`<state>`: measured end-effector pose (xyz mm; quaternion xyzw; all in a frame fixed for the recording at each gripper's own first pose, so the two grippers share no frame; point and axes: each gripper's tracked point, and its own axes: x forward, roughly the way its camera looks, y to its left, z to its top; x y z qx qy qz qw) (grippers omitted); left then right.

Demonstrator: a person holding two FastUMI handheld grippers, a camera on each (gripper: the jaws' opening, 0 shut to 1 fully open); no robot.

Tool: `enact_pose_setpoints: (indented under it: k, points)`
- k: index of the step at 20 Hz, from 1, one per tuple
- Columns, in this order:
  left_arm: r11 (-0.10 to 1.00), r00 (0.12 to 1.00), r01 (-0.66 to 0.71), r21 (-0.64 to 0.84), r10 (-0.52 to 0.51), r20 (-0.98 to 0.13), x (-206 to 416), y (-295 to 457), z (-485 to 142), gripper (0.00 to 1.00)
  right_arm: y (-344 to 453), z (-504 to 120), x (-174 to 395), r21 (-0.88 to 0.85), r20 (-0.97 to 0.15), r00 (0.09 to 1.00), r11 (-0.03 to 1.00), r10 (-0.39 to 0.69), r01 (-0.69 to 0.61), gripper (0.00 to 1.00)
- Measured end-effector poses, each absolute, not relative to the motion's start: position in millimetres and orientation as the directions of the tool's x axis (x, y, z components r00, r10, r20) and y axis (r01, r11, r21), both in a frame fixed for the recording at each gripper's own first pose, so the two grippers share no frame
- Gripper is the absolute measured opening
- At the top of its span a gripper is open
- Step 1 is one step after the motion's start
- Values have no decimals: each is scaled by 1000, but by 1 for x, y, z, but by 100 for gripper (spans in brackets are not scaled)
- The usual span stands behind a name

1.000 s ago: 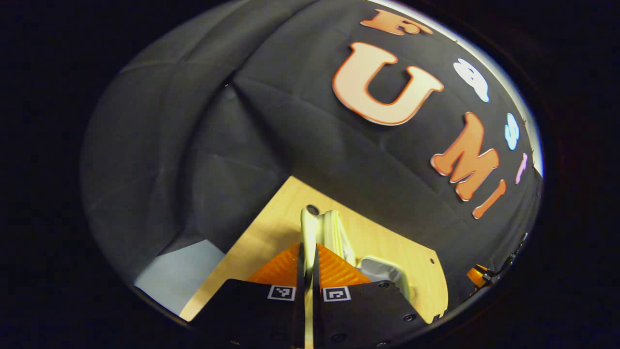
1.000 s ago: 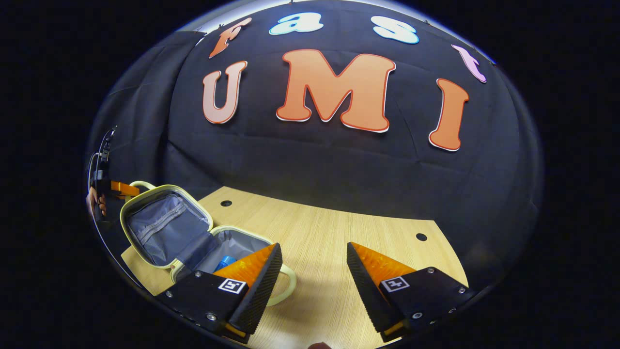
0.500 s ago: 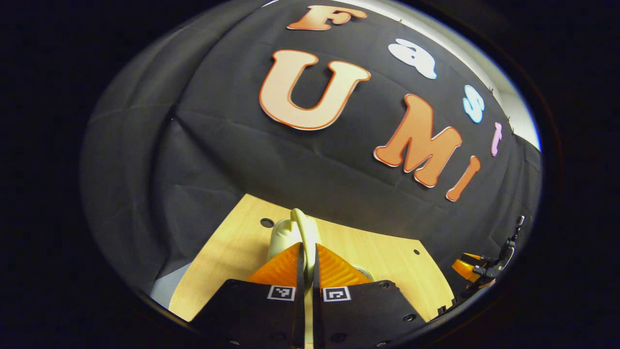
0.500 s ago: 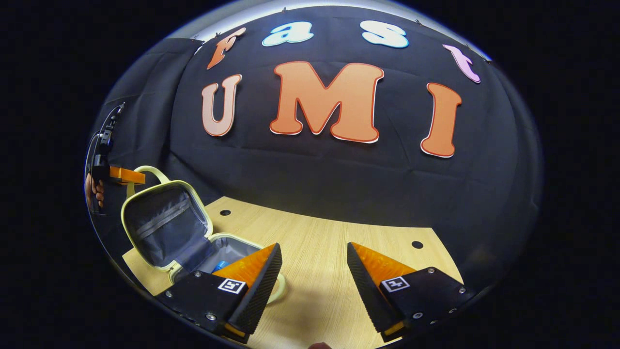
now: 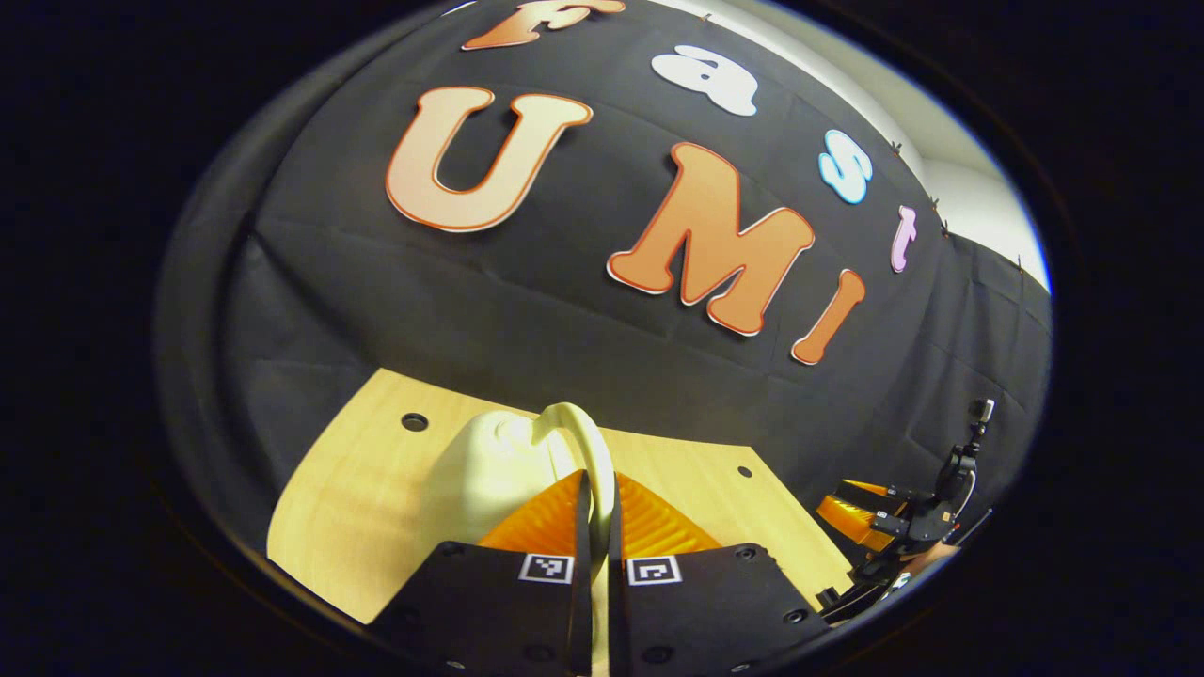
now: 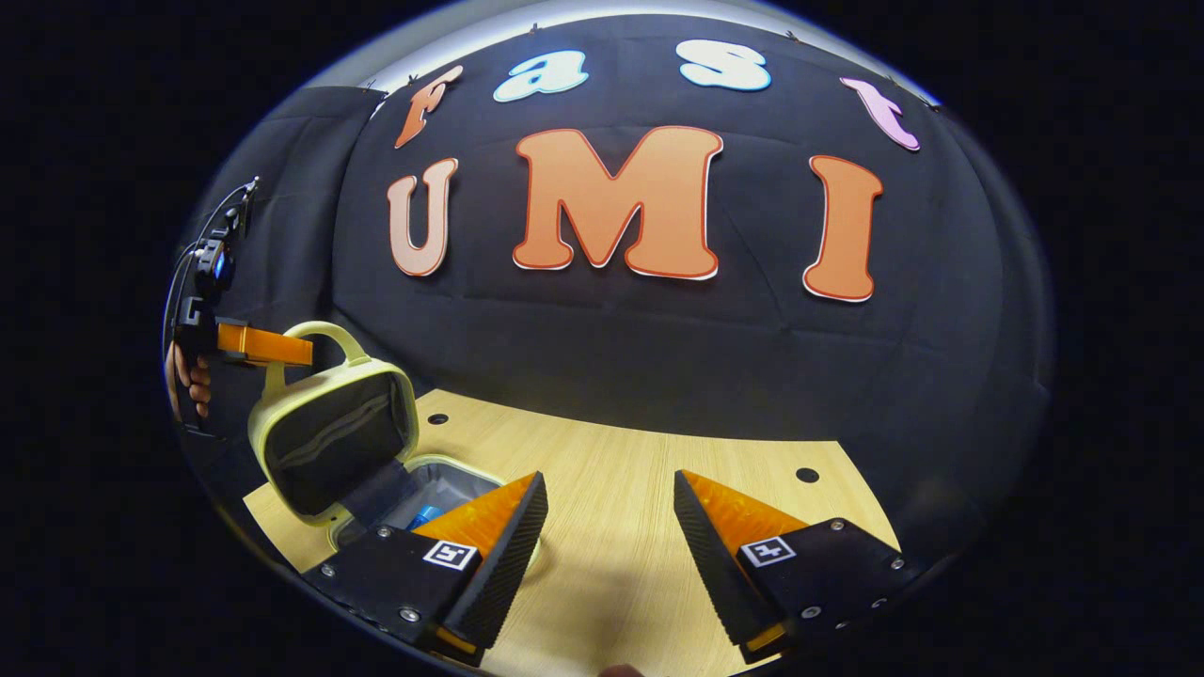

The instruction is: First open the suitcase, pack the skin care products into it, and then close the suitcase.

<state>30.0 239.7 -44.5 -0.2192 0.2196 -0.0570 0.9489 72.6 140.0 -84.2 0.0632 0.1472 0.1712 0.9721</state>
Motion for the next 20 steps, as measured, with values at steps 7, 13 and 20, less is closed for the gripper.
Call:
enact_pose_setpoints:
  k: [7,13,20]
  points:
    - [884,855,85,-460,-302,-422,41,156,-72,6,116,-94,76,196,-268,897,932,351,-305,87]
    - [878,800,112,-466,-357,-482,39,94,-111,7,97,-101,81,201,-268,901,934,342,-295,87]
    - [919,737,111,-378,-331,-590,45,45,-165,7,83,-112,78,206,-279,890,927,361,-312,87]
